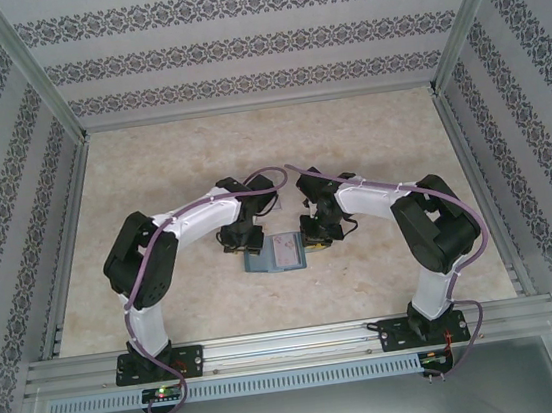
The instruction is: Take the credit cards out of the card holder
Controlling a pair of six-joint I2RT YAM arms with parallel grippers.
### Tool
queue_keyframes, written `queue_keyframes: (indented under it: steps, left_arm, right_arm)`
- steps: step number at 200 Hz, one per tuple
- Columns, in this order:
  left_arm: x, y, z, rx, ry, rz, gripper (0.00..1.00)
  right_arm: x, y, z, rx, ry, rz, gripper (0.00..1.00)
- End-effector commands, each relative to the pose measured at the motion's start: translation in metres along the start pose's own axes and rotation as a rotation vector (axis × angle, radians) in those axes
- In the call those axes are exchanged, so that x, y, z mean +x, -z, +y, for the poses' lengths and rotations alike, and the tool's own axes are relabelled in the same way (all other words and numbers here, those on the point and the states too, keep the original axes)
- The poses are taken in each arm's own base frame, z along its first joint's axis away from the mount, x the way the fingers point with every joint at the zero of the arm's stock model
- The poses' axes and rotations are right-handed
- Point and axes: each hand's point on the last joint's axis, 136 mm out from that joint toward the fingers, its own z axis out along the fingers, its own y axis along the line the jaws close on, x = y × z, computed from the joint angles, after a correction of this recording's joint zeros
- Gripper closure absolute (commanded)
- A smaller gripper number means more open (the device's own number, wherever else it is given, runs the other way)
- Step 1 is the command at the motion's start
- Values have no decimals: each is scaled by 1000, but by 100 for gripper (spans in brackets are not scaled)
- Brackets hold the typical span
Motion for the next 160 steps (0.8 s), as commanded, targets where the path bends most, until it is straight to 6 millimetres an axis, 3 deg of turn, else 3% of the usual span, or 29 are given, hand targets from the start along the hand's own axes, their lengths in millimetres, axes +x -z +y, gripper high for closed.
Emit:
queue_keyframes:
  steps: [1, 52, 92, 128, 160]
  left_arm:
    - [11, 16, 20, -30, -3, 1, 60]
    - [5, 41, 39, 10, 44, -56, 60]
    - [-7, 73, 44, 55, 62, -139, 60]
    - [-21, 104, 25, 180, 73, -228, 61]
    - [-32, 114, -4, 335, 83, -248, 61]
  right_arm:
    - [6, -13, -5, 39, 9, 29, 81]
    - [5, -12, -4, 39, 12, 26, 81]
    - [6, -11, -4, 40, 14, 27, 81]
    - [6, -11, -3, 39, 13, 27, 81]
    - [5, -12, -3, 39, 13, 29, 81]
